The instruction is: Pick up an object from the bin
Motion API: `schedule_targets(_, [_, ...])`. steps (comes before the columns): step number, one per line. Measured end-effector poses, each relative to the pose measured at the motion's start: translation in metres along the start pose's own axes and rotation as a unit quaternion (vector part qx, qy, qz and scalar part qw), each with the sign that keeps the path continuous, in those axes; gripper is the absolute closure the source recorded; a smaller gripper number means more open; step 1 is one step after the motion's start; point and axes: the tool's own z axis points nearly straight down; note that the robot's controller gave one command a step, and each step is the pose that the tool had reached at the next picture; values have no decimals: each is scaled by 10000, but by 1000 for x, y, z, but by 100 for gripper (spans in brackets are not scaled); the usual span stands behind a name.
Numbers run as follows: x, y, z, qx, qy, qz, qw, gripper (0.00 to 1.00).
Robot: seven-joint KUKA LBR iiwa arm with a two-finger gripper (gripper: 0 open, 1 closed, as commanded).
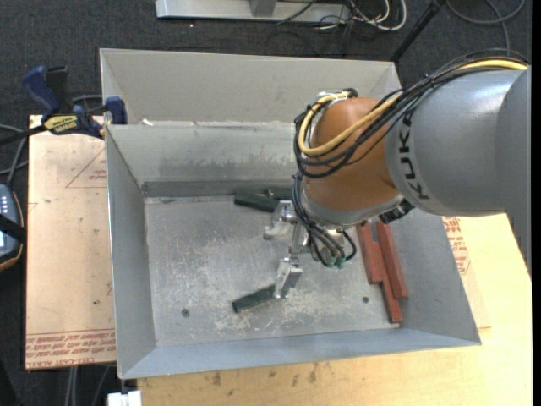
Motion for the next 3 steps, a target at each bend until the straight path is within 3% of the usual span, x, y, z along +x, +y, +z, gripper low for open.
schedule_targets(2, [1, 0, 1, -2, -13, -20, 10000, 0])
schedule_targets(3, [10, 1, -6, 6, 47, -621, 9981, 0])
